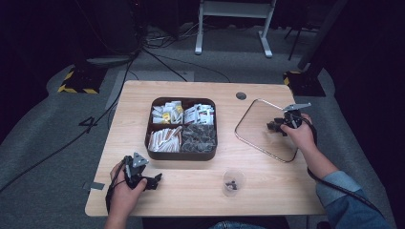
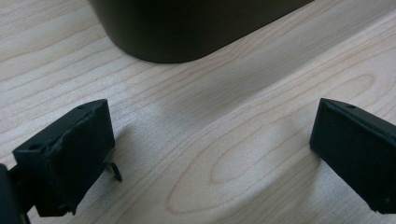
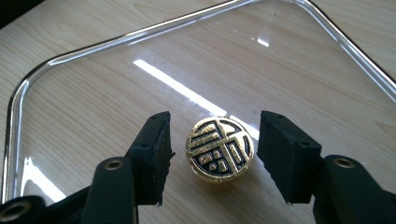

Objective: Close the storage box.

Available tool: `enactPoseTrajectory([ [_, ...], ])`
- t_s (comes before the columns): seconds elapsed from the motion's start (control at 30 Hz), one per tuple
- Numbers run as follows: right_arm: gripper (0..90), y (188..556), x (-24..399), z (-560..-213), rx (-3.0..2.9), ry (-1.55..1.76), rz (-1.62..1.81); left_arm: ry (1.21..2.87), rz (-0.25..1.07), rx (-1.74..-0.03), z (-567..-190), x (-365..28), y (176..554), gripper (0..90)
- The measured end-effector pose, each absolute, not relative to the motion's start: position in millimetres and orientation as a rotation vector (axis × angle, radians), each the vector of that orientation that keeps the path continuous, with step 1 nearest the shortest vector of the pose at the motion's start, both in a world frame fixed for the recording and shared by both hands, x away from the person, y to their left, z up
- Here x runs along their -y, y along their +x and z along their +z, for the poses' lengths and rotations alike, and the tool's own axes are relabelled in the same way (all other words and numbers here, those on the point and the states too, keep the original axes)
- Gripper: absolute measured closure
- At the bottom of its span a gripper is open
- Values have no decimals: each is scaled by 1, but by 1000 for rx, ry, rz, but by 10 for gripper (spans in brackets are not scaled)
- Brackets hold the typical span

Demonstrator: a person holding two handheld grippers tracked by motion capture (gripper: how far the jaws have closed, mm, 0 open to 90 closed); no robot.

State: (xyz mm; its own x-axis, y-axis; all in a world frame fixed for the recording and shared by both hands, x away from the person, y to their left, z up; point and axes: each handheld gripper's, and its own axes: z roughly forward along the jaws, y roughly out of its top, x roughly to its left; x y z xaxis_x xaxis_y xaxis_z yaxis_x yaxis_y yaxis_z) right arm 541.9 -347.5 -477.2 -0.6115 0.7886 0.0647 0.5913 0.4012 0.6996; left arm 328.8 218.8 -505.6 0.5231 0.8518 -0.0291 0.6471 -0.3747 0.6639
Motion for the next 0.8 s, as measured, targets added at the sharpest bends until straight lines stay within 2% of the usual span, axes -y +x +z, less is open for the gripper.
enactPoseTrajectory([
  [0.23, 493, 541, 349, -487, -2389, 1202, 1004, 2140, 434, -1214, -506, -219, 329, 3],
  [0.37, 580, 539, 347, -487, -2386, 1165, 973, 2139, 435, -1214, -506, -219, 329, 3],
  [0.8, 586, 539, 348, -487, -2392, 1122, 964, 2140, 435, -1214, -506, -219, 329, 3],
])
